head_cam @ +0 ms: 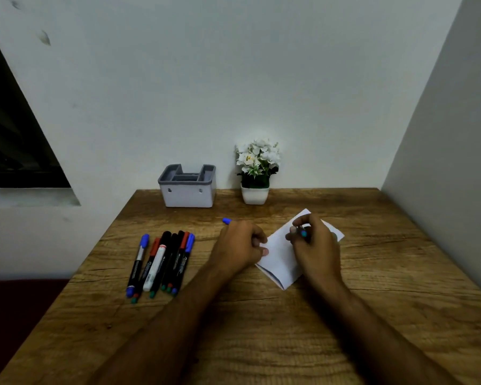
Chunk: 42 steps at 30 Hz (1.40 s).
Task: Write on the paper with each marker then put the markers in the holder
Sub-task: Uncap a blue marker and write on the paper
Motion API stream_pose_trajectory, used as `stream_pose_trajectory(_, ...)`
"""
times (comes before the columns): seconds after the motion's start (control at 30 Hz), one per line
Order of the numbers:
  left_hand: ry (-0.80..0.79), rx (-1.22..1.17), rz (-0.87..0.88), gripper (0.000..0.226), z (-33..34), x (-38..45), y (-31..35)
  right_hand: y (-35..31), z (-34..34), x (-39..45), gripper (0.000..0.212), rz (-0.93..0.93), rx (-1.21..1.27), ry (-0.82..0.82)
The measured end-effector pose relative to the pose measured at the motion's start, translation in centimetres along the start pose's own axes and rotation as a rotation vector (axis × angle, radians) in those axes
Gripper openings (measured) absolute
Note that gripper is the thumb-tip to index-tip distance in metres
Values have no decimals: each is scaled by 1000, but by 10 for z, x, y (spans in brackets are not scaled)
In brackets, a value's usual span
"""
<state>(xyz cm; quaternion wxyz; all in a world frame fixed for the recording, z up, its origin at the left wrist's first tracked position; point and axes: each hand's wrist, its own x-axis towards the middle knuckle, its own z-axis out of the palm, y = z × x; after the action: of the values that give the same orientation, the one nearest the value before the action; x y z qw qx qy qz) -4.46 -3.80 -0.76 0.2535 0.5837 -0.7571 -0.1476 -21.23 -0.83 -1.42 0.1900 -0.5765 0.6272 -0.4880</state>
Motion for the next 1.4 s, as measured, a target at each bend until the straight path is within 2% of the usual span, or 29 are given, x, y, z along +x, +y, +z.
stream_pose_trajectory(0.07,-14,-2,18,24,-2,0,1,5,-6,-2,10,-69,13,-9)
stream_pose_trajectory(0.17,-64,-76,100,27,-4,3,-8,18,-17,-1,7,-182,24,-62)
stream_pose_trajectory(0.27,-141,-86,220,34,-4,3,-17,31,-24,4,19,-125,95,-95)
stream_pose_trajectory(0.37,-162,-69,262,40,2,1,-27,34,-22,12,31,-28,166,-119)
stream_pose_trajectory(0.5,-216,-125,277,49,6,2,-34,30,-22,21,17,43,304,-106)
stream_pose_trajectory(0.63,-243,-156,277,53,8,5,-39,16,-27,19,11,-13,389,-66)
stream_pose_trajectory(0.73,-248,-140,317,53,11,6,-41,2,-22,9,3,-19,424,-145)
stream_pose_trajectory(0.8,-247,-123,318,52,13,7,-43,-3,-15,5,6,-16,441,-234)
stream_pose_trajectory(0.9,-288,-103,329,54,13,6,-43,-3,-5,2,11,7,413,-328)
stream_pose_trajectory(1.07,-378,26,351,53,2,5,-50,8,-3,-2,16,47,325,-382)
stream_pose_trajectory(1.4,-398,152,326,53,-8,0,-41,4,2,3,14,-89,165,-405)
